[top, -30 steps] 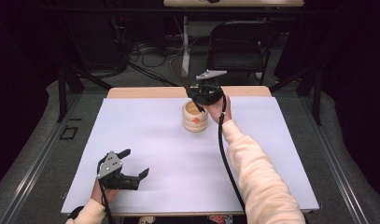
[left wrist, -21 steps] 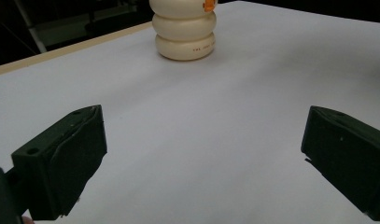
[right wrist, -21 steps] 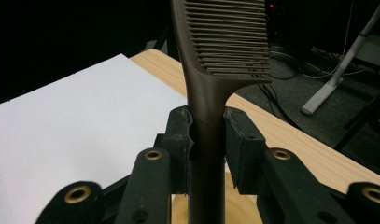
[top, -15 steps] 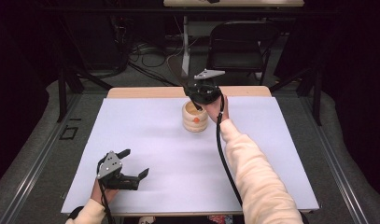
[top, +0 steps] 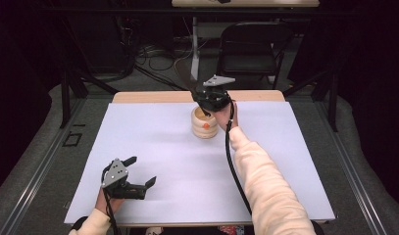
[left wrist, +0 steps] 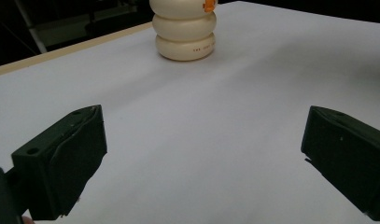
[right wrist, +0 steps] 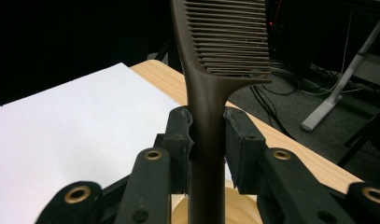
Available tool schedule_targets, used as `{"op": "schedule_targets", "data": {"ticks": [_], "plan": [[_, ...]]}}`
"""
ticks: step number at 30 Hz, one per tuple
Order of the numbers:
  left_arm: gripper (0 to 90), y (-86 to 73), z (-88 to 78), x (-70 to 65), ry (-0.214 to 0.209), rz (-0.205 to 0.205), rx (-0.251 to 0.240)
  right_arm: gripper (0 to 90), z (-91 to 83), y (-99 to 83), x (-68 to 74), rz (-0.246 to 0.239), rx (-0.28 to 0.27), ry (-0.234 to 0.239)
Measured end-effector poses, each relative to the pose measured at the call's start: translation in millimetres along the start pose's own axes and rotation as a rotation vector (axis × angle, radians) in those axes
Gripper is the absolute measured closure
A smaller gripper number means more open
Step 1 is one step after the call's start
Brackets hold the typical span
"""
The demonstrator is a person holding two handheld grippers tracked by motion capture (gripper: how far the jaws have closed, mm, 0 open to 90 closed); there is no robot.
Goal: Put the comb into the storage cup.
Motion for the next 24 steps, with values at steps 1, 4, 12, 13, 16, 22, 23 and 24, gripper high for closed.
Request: {"op": "schedule_targets", "data": {"ticks": [1, 4, 12, 13, 16, 22, 23, 24], "plan": [[0.3, 0.0, 0.0, 0.0, 0.000, 0.000, 0.000, 72.0, 1.2, -1.5, -0.3, 0.000, -0.002, -0.001], [0.3, 0.0, -0.2, 0.0, 0.001, -0.001, 0.000, 72.1, 3.5, -5.1, -1.3, -0.007, -0.002, -0.006], [0.3, 0.0, -0.1, 0.0, 0.001, -0.002, 0.000, 72.0, 10.3, -17.1, -4.7, -0.009, -0.009, 0.009], [0.3, -0.1, 0.0, 0.0, 0.001, -0.003, -0.001, 72.0, 10.9, -18.5, -5.0, -0.010, -0.007, 0.006], [0.3, -0.1, 0.1, 0.0, 0.000, -0.002, -0.001, 72.0, 13.0, -22.9, -5.3, -0.010, -0.003, 0.009], [0.3, -0.1, 0.3, -0.1, -0.002, -0.003, 0.000, 72.0, 16.5, -30.2, -4.8, -0.022, 0.003, 0.019], [0.3, -0.1, 0.3, -0.1, -0.002, -0.004, -0.001, 72.0, 17.0, -31.0, -5.0, -0.026, 0.007, 0.018], [0.3, -0.1, 0.3, -0.1, -0.002, -0.004, -0.001, 72.0, 17.6, -32.4, -5.2, -0.024, 0.006, 0.024]]}}
Point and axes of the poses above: each handheld gripper's, and its own axes: z roughly forward along the jaws, y roughly out of its top, x roughly to its left, the point moved 2 cm from there along z, roughly forward along the jaws, and after that the axes turned 5 degrees about x, right-handed, at the moved point
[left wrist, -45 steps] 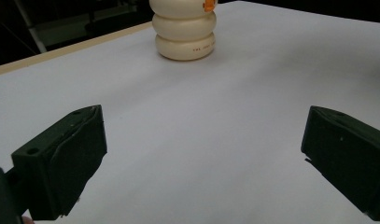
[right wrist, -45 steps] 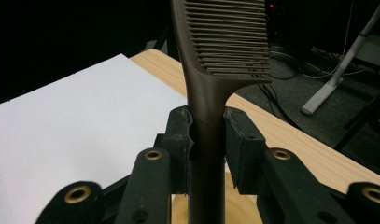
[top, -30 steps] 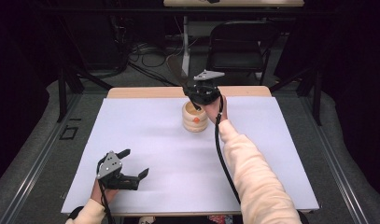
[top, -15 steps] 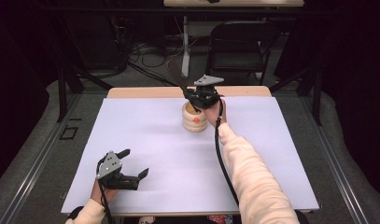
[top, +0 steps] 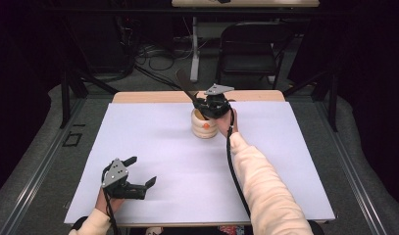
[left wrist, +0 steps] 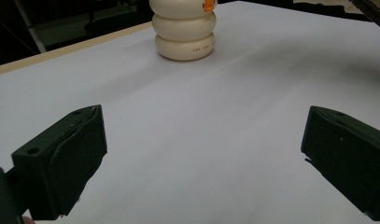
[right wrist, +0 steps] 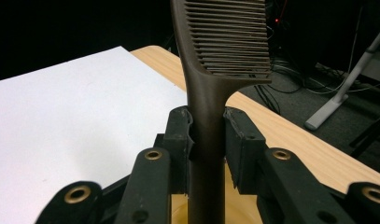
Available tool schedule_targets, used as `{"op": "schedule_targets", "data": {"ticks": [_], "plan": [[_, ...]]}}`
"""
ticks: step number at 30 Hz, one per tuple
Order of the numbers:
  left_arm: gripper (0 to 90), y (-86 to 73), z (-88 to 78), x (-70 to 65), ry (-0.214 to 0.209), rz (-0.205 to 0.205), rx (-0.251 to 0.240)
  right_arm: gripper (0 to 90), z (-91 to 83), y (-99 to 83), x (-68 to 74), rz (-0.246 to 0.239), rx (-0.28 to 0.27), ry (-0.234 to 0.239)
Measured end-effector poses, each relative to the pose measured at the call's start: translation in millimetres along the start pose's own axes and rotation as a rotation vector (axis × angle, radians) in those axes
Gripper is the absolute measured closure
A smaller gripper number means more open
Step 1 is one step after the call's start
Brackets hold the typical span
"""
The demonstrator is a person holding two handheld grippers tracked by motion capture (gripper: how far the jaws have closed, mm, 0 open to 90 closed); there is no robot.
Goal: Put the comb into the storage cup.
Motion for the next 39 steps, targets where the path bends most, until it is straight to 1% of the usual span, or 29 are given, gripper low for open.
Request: {"op": "schedule_targets", "data": {"ticks": [8, 14, 23, 30, 33, 39], "plan": [[0.3, -0.1, -0.2, 0.2, 0.001, 0.001, 0.001, 72.0, 2.2, -6.7, -0.5, 0.001, 0.001, 0.003], [0.3, 0.0, -0.3, 0.2, 0.001, 0.002, 0.001, 72.0, 2.9, -11.9, -0.3, 0.011, 0.009, 0.006], [0.3, 0.0, -0.2, 0.3, 0.002, 0.001, -0.002, 71.9, 3.0, -15.5, -1.0, 0.016, 0.022, 0.008], [0.3, 0.0, -0.3, 0.3, 0.002, 0.001, -0.002, 71.7, 4.0, -16.1, -0.3, 0.013, 0.028, -0.001], [0.3, -0.1, -0.3, 0.3, 0.002, 0.001, -0.002, 71.6, 4.9, -17.0, 0.7, 0.002, 0.039, -0.008], [0.3, -0.1, -0.3, 0.2, 0.002, 0.001, -0.002, 71.5, 6.6, -20.4, 0.8, 0.000, 0.057, -0.015]]}}
Point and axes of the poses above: each handheld gripper's, and its own axes: z roughly forward along the jaws, y roughly out of its top, x roughly to its left, the point moved 2 cm from there along z, roughly forward along the jaws, and after that the axes turned 5 degrees about x, right-handed, at the moved point
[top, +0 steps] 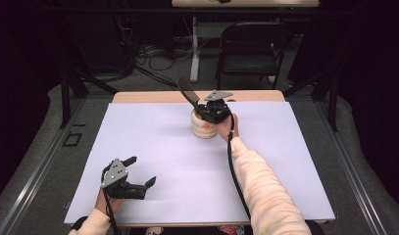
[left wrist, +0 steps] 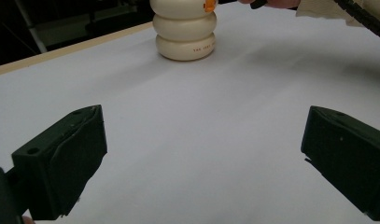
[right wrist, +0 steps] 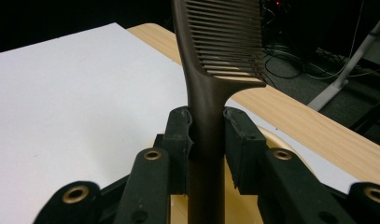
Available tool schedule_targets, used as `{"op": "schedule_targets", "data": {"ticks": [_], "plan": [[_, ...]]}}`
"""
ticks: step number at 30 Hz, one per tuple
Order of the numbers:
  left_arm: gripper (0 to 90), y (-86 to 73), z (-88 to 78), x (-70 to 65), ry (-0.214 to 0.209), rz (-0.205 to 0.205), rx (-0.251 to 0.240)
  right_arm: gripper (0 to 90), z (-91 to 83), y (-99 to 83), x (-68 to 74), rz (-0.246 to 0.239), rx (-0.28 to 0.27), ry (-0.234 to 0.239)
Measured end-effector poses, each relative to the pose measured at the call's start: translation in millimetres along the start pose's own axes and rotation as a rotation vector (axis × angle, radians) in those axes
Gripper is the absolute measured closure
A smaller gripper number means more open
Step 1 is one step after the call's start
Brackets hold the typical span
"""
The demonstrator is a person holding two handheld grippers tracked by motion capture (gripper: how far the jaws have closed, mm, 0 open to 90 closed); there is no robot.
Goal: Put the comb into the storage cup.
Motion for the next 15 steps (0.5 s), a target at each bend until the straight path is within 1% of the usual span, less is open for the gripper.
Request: {"op": "schedule_targets", "data": {"ticks": [11, 15], "plan": [[0.3, 0.0, 0.0, 0.2, 0.001, -0.001, 0.000, 71.5, 0.3, -2.4, -1.1, 0.000, 0.014, -0.005], [0.3, 0.0, 0.0, 0.1, 0.001, -0.001, 0.000, 71.5, 1.0, -4.4, -1.1, -0.003, 0.027, -0.010]]}}
Point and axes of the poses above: each handheld gripper's, and its own axes: z roughly forward along the jaws, y roughly out of its top, x roughly to its left, the point moved 2 cm from there along z, roughly forward along the jaws, and after that the axes turned 5 degrees about x, right-handed, at the moved point
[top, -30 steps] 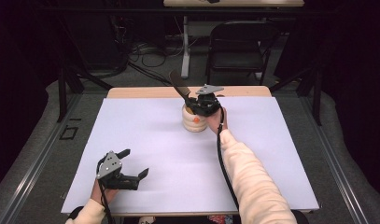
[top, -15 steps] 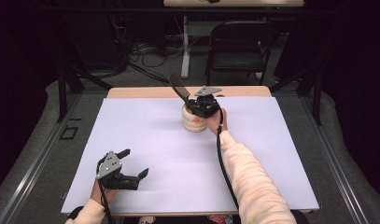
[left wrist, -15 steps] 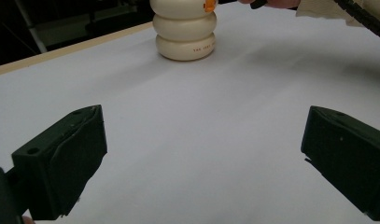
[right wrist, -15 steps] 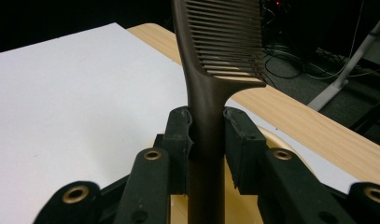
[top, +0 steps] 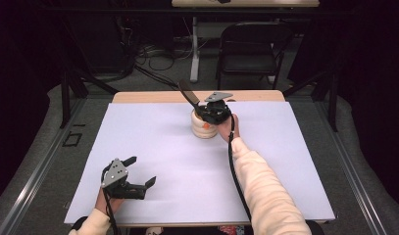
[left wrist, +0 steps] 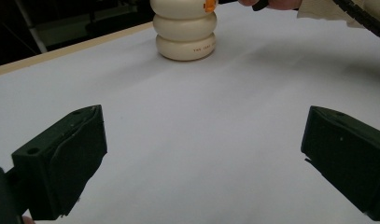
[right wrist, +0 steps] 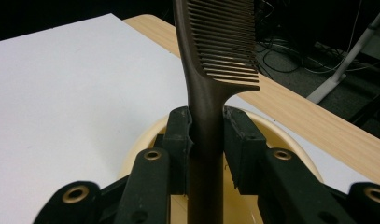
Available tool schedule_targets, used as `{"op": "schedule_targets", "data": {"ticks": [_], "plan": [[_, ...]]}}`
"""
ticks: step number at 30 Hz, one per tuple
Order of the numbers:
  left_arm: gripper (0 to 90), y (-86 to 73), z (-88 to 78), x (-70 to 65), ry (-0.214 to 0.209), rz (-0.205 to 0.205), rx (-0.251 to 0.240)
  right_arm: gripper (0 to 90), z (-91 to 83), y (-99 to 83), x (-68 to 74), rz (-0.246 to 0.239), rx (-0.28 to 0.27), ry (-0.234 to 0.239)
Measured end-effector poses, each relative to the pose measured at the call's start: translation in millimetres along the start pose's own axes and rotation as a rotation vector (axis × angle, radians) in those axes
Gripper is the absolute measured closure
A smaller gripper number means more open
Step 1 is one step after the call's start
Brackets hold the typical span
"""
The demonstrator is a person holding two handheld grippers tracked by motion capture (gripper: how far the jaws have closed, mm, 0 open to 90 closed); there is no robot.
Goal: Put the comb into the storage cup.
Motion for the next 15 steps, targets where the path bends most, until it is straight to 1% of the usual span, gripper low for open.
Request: {"op": "schedule_targets", "data": {"ticks": [11, 15], "plan": [[0.3, 0.1, -0.2, 0.1, 0.001, 0.001, 0.001, 71.5, 0.6, -0.8, -0.9, 0.003, 0.014, -0.003], [0.3, 0.0, -0.1, 0.1, 0.002, 0.000, 0.000, 71.4, 0.6, -1.1, -1.3, 0.001, 0.028, -0.006]]}}
Point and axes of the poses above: each handheld gripper's, and its own axes: z roughly forward along the jaws, y roughly out of its top, x roughly to its left, the point moved 2 cm from there along z, roughly forward along the jaws, and after that the axes turned 5 degrees about x, right-handed, at the moved point
